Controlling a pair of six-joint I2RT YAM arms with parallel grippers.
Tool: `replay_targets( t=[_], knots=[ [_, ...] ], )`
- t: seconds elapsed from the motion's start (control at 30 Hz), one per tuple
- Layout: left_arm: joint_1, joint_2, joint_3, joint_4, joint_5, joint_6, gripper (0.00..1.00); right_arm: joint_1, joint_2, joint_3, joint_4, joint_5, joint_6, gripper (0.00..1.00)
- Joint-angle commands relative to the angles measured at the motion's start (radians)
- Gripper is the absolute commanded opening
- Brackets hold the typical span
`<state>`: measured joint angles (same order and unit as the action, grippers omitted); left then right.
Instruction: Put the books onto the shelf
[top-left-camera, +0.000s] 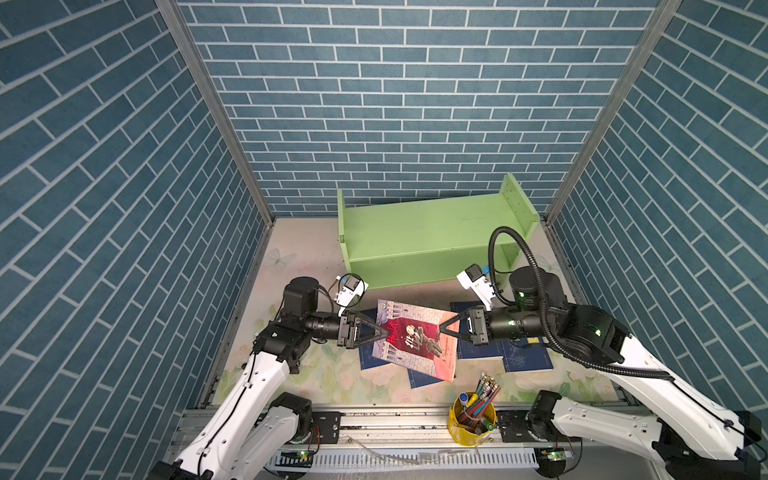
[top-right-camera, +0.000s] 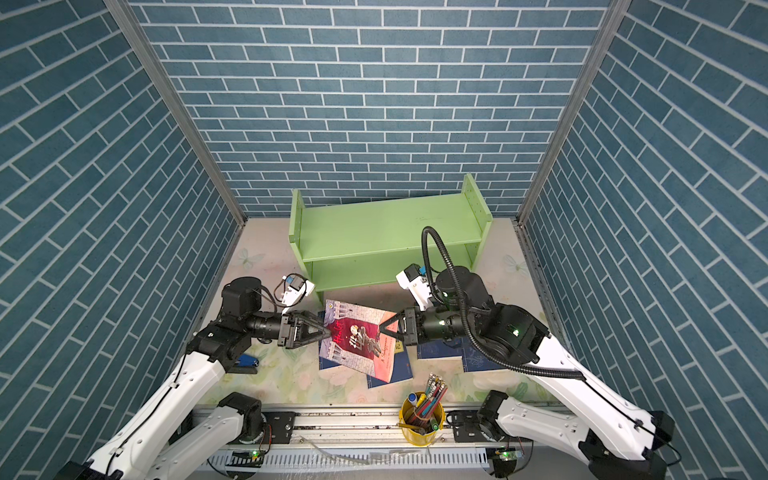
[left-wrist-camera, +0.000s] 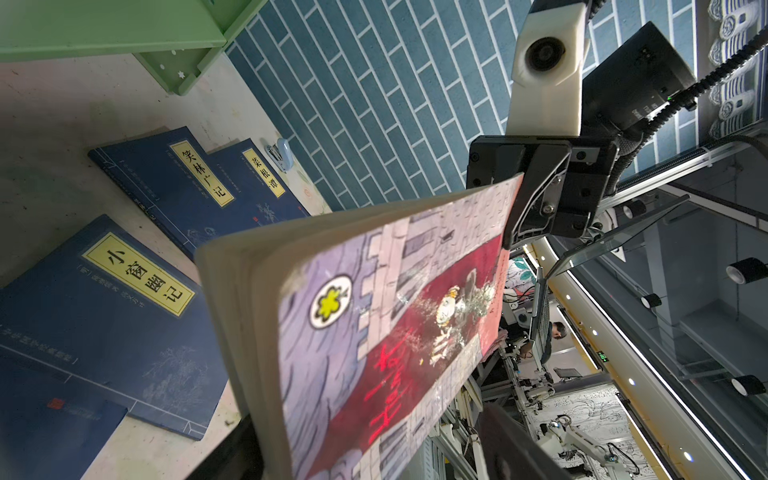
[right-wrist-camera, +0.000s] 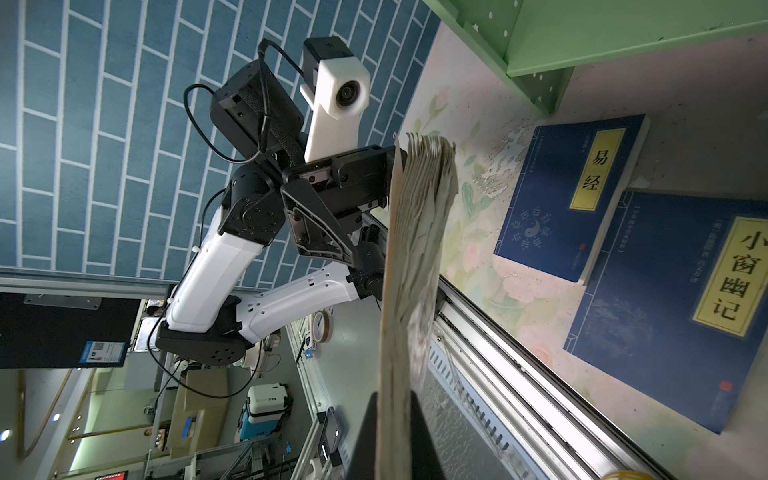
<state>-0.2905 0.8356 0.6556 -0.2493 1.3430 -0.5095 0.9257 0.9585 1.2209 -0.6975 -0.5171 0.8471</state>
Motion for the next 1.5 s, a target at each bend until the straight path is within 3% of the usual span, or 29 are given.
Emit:
replay_targets(
  t=[0.0, 0.2, 0.27, 0.33, 0.43, 0.83, 1.03, 1.13, 1.17, 1.27, 1.47],
  knots=[
    [0.021, 0.001, -0.006, -0.02, 0.021, 0.025, 0.81, -0.048, 0.012, 0.071, -0.014, -0.097, -0.059, 0.0],
    [0.044, 0.029, 0.011, -0.077, -0.015, 0.072, 0.81, -0.125, 0.05, 0.201, -0.251, -0.088, -0.154, 0.0],
    [0.044, 0.031, 0.003, -0.025, -0.005, 0.024, 0.81, -0.133, 0.061, 0.197, -0.246, -0.116, -0.164, 0.0],
    [0.044, 0.041, -0.014, 0.112, 0.019, -0.1, 0.81, -0.138, 0.082, 0.2, -0.258, -0.133, -0.185, 0.0],
    [0.044, 0.049, -0.02, 0.233, 0.044, -0.207, 0.83, -0.144, 0.095, 0.192, -0.234, -0.161, -0.202, 0.0],
    [0.02, 0.097, -0.009, 0.233, 0.088, -0.23, 0.83, -0.201, 0.142, 0.129, -0.052, -0.275, -0.195, 0.0],
    [0.016, 0.116, 0.019, 0.242, 0.084, -0.27, 0.52, -0.225, 0.166, 0.07, 0.008, -0.299, -0.178, 0.0],
    [0.016, 0.116, 0.024, 0.239, 0.083, -0.283, 0.32, -0.231, 0.167, 0.027, 0.049, -0.303, -0.161, 0.0],
    [0.016, 0.118, 0.025, 0.234, 0.081, -0.281, 0.23, -0.232, 0.164, 0.013, 0.058, -0.301, -0.156, 0.02],
    [0.016, 0.119, 0.027, 0.222, 0.056, -0.28, 0.0, -0.237, 0.153, -0.026, 0.083, -0.284, -0.145, 0.24],
    [0.022, 0.12, 0.039, 0.224, -0.05, -0.276, 0.0, -0.257, 0.106, -0.121, 0.141, -0.199, -0.093, 0.44]
  ],
)
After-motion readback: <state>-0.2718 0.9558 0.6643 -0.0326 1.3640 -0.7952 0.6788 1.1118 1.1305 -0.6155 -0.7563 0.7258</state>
